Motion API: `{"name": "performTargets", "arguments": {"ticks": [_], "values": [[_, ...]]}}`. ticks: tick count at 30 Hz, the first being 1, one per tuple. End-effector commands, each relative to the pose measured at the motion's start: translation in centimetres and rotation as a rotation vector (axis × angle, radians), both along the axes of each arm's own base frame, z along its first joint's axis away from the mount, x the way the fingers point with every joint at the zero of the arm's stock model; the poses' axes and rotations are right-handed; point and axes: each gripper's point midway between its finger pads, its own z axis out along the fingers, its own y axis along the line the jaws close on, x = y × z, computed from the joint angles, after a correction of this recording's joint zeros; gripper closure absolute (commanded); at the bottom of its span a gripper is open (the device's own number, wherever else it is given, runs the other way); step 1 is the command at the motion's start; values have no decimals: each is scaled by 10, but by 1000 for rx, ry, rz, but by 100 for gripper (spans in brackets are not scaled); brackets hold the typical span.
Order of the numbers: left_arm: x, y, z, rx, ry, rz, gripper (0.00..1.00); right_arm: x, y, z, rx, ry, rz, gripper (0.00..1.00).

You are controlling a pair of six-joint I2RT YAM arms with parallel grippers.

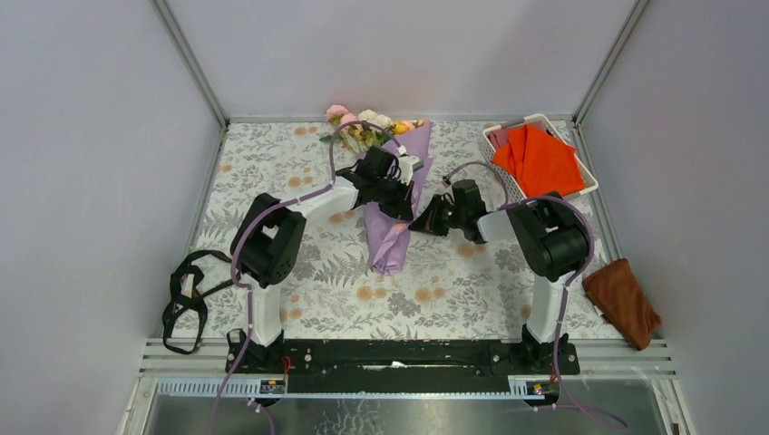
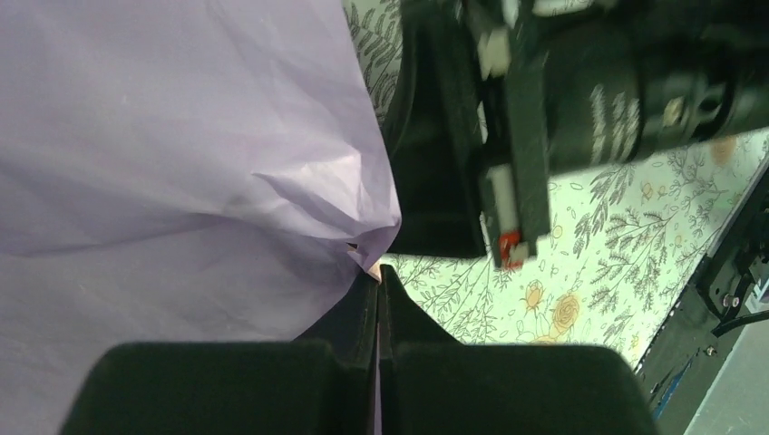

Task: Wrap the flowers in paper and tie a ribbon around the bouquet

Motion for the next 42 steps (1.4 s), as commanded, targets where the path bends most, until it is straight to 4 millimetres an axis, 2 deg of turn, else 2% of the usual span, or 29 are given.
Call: {"name": "performTargets", "arguments": {"ticks": [1, 3, 7, 10, 13, 15, 18, 22, 23, 30, 33, 37, 39, 40, 42], "values": [[4, -5, 9, 3, -49, -34, 100, -16, 33, 14, 140, -8, -3, 100], [2, -1, -4, 29, -41, -39, 100, -22, 29, 19, 166, -4, -33, 100], [-1, 9, -32, 94, -27, -40, 100, -26, 16, 25, 102, -23, -59, 84], [0, 12, -45, 118, -23, -37, 100, -30, 4, 31, 92, -20, -67, 77], [0, 13, -49, 126, -26, -33, 100, -32, -16, 38, 71, -40, -106, 68], [-1, 12, -51, 123, -24, -37, 100, -31, -24, 47, 43, -90, -110, 59], [-1, 11, -52, 120, -20, -42, 100, -25, -25, 58, 26, -142, -78, 41], [-3, 11, -52, 120, -18, -44, 100, -2, -20, 65, 47, -167, -82, 18], [-3, 11, -52, 119, -18, -44, 100, 5, -19, 64, 44, -168, -88, 16], [-5, 9, -50, 109, -15, -54, 100, 49, -9, 46, 12, -159, -126, 19], [-5, 8, -49, 105, -19, -55, 100, 57, -5, 37, 15, -145, -124, 22], [-3, 7, -48, 100, -26, -54, 100, 58, 0, 20, 23, -108, -111, 27], [-2, 6, -47, 97, -30, -54, 100, 55, 3, 13, 46, -86, -96, 35], [0, 7, -46, 101, -49, -68, 100, 53, 5, 10, 57, -77, -88, 44], [0, 5, -41, 100, -65, -89, 100, 50, 6, 6, 66, -67, -85, 67]]}}
